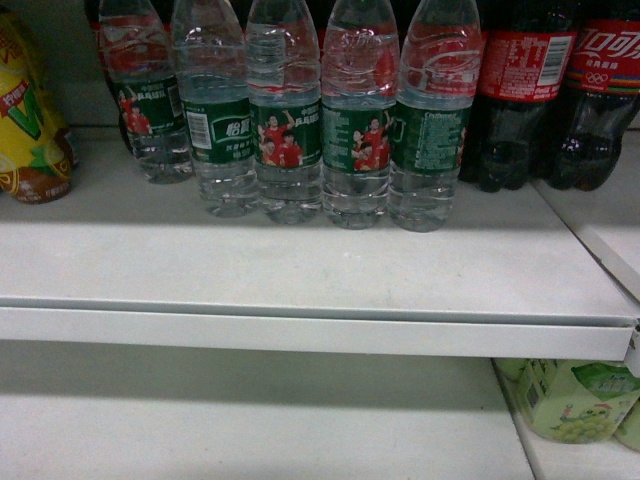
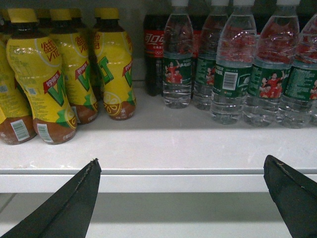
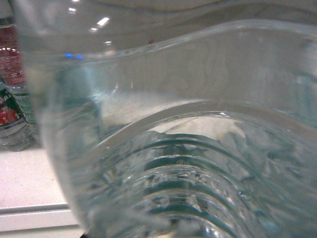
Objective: Move water from second to third shelf
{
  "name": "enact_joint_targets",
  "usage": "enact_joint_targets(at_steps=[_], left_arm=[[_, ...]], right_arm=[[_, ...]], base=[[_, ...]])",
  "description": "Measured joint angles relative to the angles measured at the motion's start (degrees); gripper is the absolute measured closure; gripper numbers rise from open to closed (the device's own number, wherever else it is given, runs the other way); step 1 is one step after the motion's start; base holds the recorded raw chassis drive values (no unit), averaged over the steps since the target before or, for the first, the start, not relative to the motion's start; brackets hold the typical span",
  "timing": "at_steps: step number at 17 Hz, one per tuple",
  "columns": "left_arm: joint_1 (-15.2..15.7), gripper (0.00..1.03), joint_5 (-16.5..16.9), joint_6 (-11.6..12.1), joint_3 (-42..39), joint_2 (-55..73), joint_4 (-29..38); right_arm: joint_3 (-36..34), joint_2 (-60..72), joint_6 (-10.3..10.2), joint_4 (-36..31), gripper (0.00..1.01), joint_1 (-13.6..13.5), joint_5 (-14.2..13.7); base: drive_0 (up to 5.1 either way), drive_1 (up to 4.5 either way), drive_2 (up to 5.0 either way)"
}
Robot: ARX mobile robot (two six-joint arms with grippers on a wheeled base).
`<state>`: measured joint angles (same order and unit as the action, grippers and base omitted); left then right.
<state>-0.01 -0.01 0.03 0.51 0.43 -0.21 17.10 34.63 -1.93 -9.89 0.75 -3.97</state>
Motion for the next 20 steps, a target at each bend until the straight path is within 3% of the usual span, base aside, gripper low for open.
enact_joint_targets(at_steps=[20], left_arm=[[0.0,0.05,-0.09,0.0,0.0,0.0,0.07]], right_arm=[[-0.04,0.0,-0.17,-0.02,0.6,0.0,0.0]], base=[[0.0,0.0,0.0]])
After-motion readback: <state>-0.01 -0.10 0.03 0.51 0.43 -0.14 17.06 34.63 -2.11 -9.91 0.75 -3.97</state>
